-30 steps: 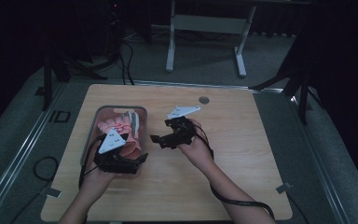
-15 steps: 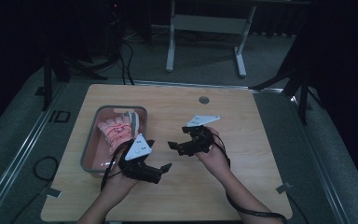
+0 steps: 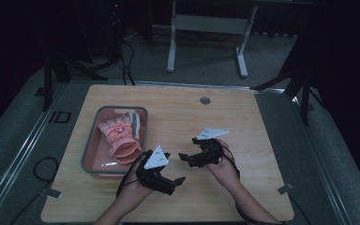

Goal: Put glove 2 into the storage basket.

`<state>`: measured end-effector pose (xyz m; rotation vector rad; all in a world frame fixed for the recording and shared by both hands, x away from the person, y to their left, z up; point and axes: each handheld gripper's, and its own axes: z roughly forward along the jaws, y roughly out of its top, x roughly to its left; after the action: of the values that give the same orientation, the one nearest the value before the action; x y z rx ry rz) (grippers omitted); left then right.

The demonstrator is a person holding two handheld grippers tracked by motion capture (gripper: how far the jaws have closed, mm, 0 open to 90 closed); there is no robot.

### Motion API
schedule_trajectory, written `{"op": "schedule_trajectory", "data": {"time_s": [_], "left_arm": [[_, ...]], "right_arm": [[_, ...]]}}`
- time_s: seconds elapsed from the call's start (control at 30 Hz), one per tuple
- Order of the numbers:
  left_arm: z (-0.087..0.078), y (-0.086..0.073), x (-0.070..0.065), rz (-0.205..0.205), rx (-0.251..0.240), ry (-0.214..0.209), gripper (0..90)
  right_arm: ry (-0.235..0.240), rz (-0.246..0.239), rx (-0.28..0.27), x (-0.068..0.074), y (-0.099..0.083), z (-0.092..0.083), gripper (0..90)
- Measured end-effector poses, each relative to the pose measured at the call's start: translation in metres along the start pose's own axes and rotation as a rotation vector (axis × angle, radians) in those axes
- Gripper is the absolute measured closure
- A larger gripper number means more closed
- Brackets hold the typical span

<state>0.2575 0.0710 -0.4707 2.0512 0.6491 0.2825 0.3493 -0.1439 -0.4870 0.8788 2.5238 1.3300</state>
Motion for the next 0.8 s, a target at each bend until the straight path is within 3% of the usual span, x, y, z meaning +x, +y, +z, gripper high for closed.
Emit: {"op": "schedule_trajectory", "data": {"time_s": [0.43,0.8], "left_arm": [[0.036,-0.023,-0.013,0.026,0.042,-0.032,6.5],[0.053,-0.039,-0.017,0.045,0.081,-0.058,6.5]], "right_arm": [[0.000,0.005,0.015,-0.003,-0.044,0.009,13.4],[-0.024,-0.056,0.030,0.000,-0.064,0.015,12.4]]}}
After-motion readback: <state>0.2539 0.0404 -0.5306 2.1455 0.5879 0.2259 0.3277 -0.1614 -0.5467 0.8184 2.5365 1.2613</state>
